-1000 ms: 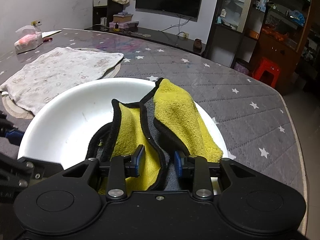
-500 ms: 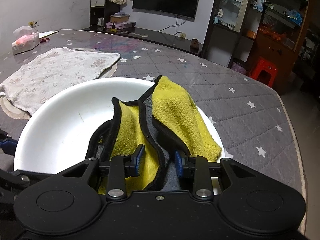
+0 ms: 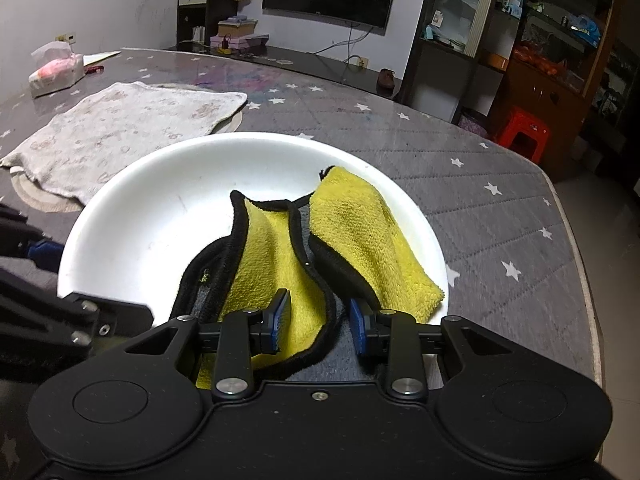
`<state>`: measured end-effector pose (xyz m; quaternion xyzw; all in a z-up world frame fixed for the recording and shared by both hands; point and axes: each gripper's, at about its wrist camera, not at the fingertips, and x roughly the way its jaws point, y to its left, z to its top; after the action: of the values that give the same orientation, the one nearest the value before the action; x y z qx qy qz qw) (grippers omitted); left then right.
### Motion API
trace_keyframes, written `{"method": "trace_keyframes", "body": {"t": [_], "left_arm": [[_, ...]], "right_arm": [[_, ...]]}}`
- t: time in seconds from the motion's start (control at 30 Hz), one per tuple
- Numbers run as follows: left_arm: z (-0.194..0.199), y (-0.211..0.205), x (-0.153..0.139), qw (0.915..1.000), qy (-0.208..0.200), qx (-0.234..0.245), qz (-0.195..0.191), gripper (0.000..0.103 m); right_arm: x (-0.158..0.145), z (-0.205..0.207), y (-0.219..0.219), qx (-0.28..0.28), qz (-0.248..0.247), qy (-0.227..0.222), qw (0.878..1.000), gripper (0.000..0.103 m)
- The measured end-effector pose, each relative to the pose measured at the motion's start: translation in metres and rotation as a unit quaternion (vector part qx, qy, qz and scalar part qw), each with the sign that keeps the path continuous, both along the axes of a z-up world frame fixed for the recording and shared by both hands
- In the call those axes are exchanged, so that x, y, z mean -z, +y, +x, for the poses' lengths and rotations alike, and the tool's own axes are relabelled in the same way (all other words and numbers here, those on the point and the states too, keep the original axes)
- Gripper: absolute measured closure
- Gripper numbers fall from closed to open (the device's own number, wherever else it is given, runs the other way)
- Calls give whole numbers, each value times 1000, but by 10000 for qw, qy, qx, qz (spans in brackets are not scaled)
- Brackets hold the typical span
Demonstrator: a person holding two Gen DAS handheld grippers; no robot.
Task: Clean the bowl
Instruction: 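Rub the cloth back and forth across the bowl interior with the right tool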
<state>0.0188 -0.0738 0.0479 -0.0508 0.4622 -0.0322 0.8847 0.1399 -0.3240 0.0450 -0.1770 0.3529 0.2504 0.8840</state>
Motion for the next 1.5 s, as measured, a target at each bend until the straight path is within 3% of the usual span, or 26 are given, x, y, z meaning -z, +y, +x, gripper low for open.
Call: {"method": "trace_keyframes", "body": {"t": [0.33, 1.5], "left_arm": [[1, 1, 1, 9999, -44, 118, -15, 47], [-4, -12, 0, 9998, -81, 8, 186, 43]], "right_arm": [[-2, -6, 3, -108, -176, 73, 9998, 69], [2, 35, 6, -41, 221, 63, 9997, 65]]}}
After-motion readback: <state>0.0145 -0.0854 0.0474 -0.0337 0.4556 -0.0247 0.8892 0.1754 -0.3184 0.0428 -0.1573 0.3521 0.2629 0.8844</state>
